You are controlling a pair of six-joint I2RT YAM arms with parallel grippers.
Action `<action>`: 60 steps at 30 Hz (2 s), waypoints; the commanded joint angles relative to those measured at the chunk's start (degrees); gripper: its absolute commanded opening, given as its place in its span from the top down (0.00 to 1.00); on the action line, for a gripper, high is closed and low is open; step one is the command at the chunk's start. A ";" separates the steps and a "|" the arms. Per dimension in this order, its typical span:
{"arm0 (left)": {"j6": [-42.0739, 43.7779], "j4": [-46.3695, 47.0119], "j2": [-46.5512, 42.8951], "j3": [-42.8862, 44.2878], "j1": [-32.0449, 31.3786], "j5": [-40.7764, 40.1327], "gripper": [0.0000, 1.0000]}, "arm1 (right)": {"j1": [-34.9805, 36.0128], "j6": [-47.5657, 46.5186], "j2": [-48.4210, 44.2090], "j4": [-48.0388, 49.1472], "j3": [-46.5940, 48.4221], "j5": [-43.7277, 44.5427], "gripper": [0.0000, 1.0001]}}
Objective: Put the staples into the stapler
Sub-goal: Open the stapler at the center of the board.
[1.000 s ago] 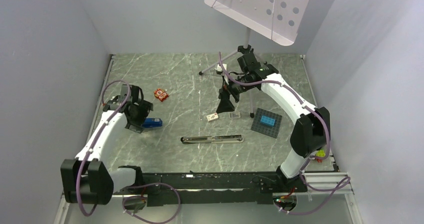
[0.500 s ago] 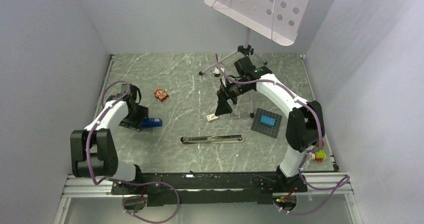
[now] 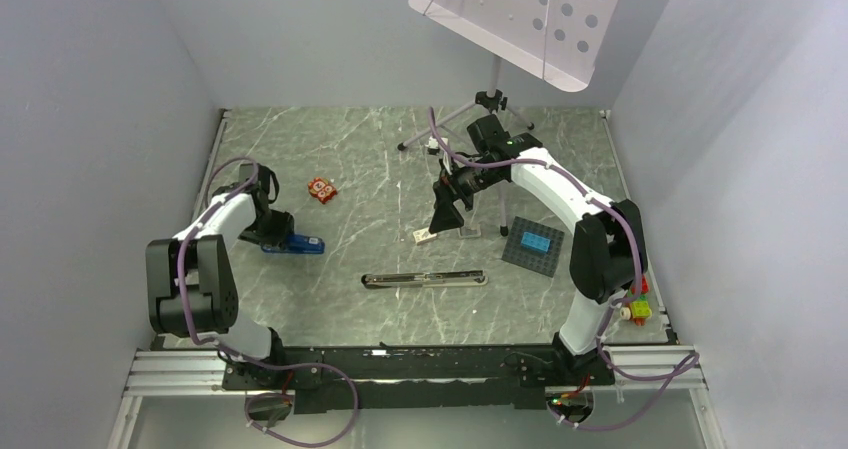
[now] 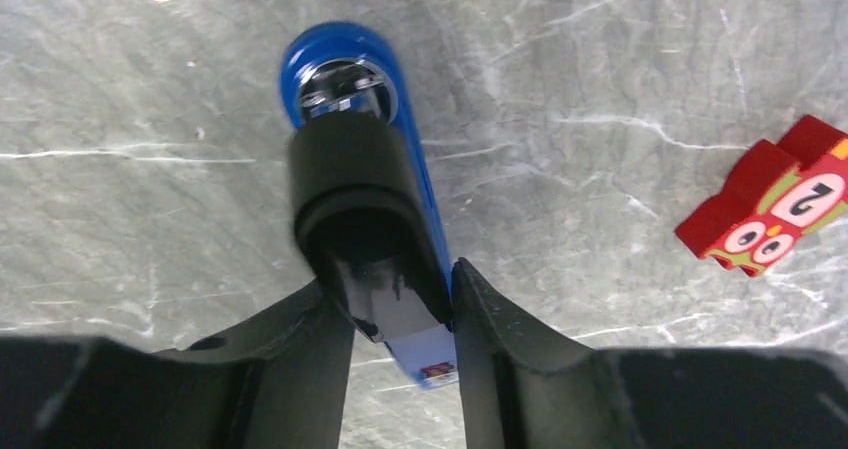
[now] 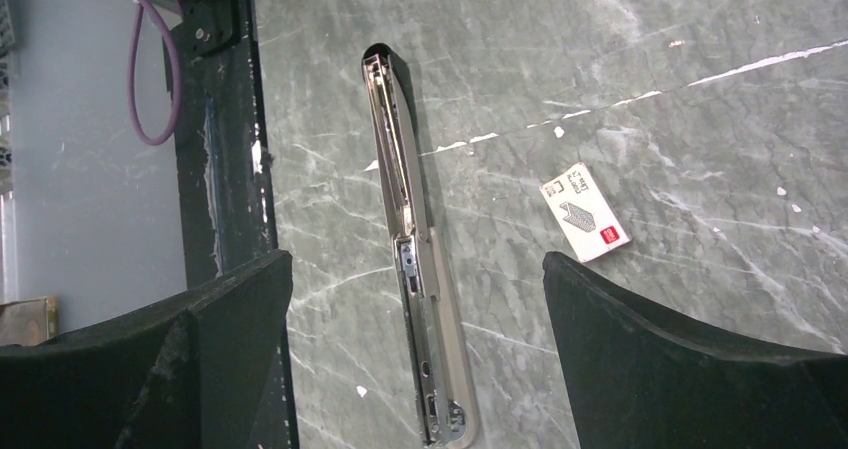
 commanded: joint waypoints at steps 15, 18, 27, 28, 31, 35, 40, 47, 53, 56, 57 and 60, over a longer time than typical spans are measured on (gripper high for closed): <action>53.11 13.73 -18.18 4.54 3.85 28.35 1.00 | 0.30 -4.98 1.25 -5.51 6.55 -3.17 0.00; 60.21 15.79 -23.11 5.45 3.49 40.16 1.00 | 1.52 -4.08 1.40 -4.07 8.87 -3.65 0.00; 66.09 31.36 -32.22 2.35 -8.47 58.95 1.00 | 2.91 34.99 -6.16 47.81 -4.63 -20.66 0.00; 66.53 30.99 -32.06 3.07 -9.39 59.89 1.00 | 3.29 42.32 -5.62 53.76 -5.11 -22.88 0.00; 66.37 30.71 -32.01 4.48 -11.12 63.12 1.00 | 4.35 61.57 -6.02 78.85 -8.99 -22.92 0.00; 66.64 31.48 -33.40 4.36 -13.12 65.20 1.00 | 5.03 87.08 -2.36 109.09 -8.69 -21.55 0.00; 66.96 31.70 -34.19 4.63 -14.58 67.47 1.00 | 7.09 106.92 6.17 128.82 0.28 -23.50 0.00; 66.71 32.21 -34.59 5.12 -14.60 68.15 1.00 | 10.70 113.25 7.33 136.17 1.17 -28.71 0.00; 65.88 33.18 -34.83 4.73 -14.60 67.40 1.00 | 11.22 104.53 5.92 124.39 0.45 -28.28 0.00; 65.04 34.21 -35.36 4.47 -14.60 66.74 1.00 | 11.25 91.07 3.08 108.06 -0.41 -26.79 0.02; 64.81 34.51 -35.55 4.36 -14.64 66.57 1.00 | 11.20 83.05 1.56 97.63 -0.25 -25.55 0.01; 64.48 34.54 -36.07 4.46 -14.60 66.16 1.00 | 11.93 49.78 -1.46 56.51 6.46 -19.01 0.01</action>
